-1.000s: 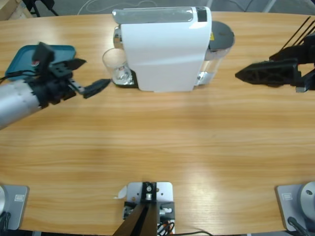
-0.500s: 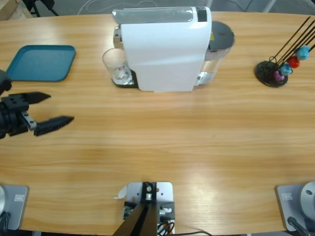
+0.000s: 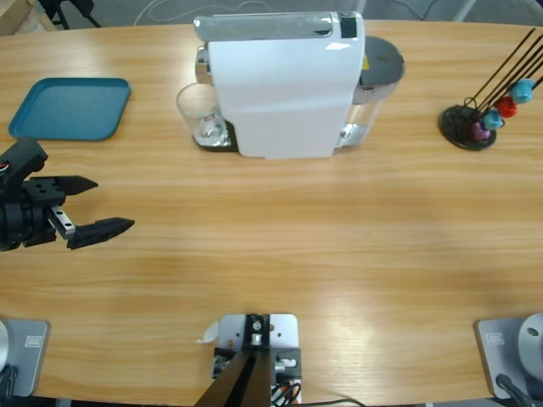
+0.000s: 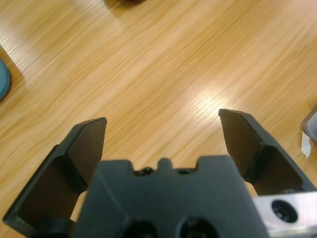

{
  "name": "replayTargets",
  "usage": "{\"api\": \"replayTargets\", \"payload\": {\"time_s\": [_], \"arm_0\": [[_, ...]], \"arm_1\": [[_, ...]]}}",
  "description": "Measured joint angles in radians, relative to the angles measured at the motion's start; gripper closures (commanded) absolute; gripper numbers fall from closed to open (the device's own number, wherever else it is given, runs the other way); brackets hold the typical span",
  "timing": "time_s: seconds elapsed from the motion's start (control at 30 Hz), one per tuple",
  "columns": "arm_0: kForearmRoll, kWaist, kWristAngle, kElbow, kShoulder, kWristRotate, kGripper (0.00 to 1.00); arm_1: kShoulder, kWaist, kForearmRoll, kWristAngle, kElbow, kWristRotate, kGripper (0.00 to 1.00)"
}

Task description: Pour coffee

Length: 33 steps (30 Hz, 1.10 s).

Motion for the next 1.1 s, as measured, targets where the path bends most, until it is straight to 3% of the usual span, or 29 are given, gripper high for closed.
{"api": "replayTargets", "payload": {"time_s": [1.1], "arm_0": [[-0.003,0.041,-0.007,0.000,0.015,0.000,0.000]], "arm_1": [[0.018,0.000,0.001,0.059,0.103,0.030,1.000]]}}
